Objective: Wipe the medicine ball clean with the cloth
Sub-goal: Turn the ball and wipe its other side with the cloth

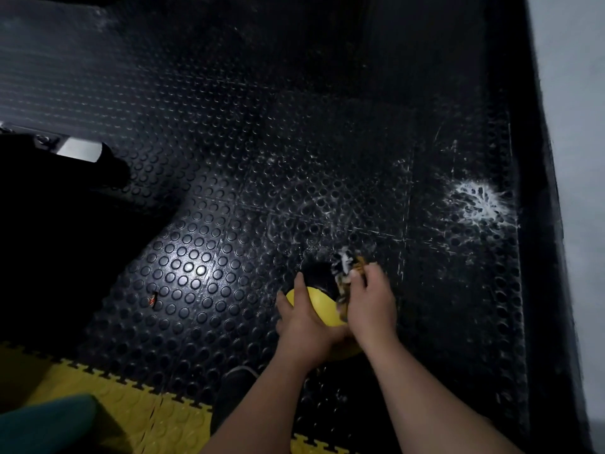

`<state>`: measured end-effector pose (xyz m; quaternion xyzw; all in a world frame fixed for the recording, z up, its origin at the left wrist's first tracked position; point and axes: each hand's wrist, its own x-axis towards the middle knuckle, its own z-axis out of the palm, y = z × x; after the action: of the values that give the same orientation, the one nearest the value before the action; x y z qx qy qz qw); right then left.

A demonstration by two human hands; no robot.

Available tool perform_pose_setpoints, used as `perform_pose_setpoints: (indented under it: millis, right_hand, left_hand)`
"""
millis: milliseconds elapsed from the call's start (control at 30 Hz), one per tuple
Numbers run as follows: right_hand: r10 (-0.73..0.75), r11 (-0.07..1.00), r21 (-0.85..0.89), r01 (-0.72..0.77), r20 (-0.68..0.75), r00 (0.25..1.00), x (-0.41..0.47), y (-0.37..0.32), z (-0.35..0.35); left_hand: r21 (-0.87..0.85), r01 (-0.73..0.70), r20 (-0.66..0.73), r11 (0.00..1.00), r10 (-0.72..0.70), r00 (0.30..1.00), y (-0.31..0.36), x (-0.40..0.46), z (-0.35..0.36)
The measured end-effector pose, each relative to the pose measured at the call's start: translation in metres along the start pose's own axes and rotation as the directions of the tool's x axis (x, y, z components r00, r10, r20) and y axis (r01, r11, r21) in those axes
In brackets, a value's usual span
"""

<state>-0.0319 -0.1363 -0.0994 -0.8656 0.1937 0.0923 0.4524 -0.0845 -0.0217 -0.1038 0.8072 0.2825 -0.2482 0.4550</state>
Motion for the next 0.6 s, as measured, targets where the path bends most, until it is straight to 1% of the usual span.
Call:
perform_pose_setpoints:
  millis: [33, 67, 100, 133, 167, 200, 233, 267, 333, 367, 400, 467, 500, 533, 567, 600]
  right_hand:
    - [0.095, 0.995, 0.034, -0.095, 0.002, 0.995, 0.009, -0.005, -0.003]
    - [0.129, 0.991, 0.014, -0.13, 0.019, 0.991, 0.012, -0.011, -0.003]
    - [0.078, 0.996, -0.053, -0.076, 0.041, 0.996, 0.008, -0.017, -0.004]
    - [-0.037, 0.989, -0.141, 0.046, 0.067, 0.997, -0.002, -0.019, -0.001]
    - [-0.143, 0.971, -0.177, 0.161, 0.11, 0.984, -0.014, -0.019, 0.002]
    - [-0.217, 0.95, -0.196, 0.245, 0.151, 0.964, -0.024, -0.013, 0.003]
    - [-0.224, 0.953, -0.173, 0.249, 0.152, 0.963, -0.026, -0.008, 0.0]
    - [-0.17, 0.974, -0.127, 0.185, 0.123, 0.978, -0.021, -0.005, -0.003]
    - [0.015, 0.999, -0.048, -0.013, 0.057, 0.998, -0.004, -0.004, -0.005]
    - [0.045, 0.997, -0.059, -0.042, 0.047, 0.998, 0.0, -0.008, -0.004]
    - [0.023, 0.997, -0.078, -0.019, 0.05, 0.998, -0.002, -0.014, -0.003]
    - [-0.157, 0.963, -0.203, 0.177, 0.111, 0.981, -0.019, -0.018, 0.003]
    - [-0.225, 0.939, -0.229, 0.256, 0.155, 0.962, -0.029, -0.012, 0.004]
    - [-0.232, 0.938, -0.225, 0.264, 0.157, 0.96, -0.034, -0.006, 0.003]
    - [-0.174, 0.961, -0.196, 0.193, 0.109, 0.979, -0.029, -0.001, -0.002]
    - [-0.042, 0.99, -0.132, 0.048, 0.045, 0.998, -0.019, 0.004, -0.004]
  left_hand:
    - [-0.001, 0.014, 0.001, 1.0, -0.014, 1.0, 0.003, 0.0, 0.0]
    - [-0.013, 0.029, 0.005, 0.999, -0.029, 1.0, 0.004, 0.001, -0.001]
    - [-0.035, 0.036, 0.016, 0.999, -0.036, 0.999, 0.004, 0.003, -0.002]
    - [-0.061, 0.035, 0.027, 0.998, -0.033, 0.999, 0.003, 0.005, -0.005]
    - [-0.079, 0.031, 0.033, 0.996, -0.029, 0.999, 0.0, 0.007, -0.009]
    - [-0.089, 0.023, 0.036, 0.996, -0.019, 0.999, -0.003, 0.008, -0.012]
    - [-0.081, 0.016, 0.036, 0.997, -0.013, 0.999, -0.004, 0.007, -0.013]
    - [-0.063, 0.011, 0.029, 0.998, -0.01, 1.0, -0.003, 0.006, -0.011]
    - [-0.034, 0.024, 0.022, 0.999, -0.023, 0.999, 0.003, 0.005, -0.008]
    - [-0.041, 0.036, 0.027, 0.999, -0.035, 0.999, 0.007, 0.006, -0.008]
    - [-0.058, 0.047, 0.035, 0.997, -0.045, 0.998, 0.009, 0.008, -0.01]
    - [-0.108, 0.058, 0.057, 0.992, -0.052, 0.997, 0.009, 0.01, -0.017]
    - [-0.126, 0.047, 0.061, 0.991, -0.04, 0.997, 0.008, 0.01, -0.02]
    - [-0.125, 0.029, 0.053, 0.992, -0.023, 0.998, 0.006, 0.009, -0.021]
    - [-0.106, 0.014, 0.04, 0.994, -0.01, 0.999, 0.006, 0.007, -0.02]
    - [-0.08, 0.007, 0.027, 0.997, -0.004, 1.0, 0.005, 0.006, -0.017]
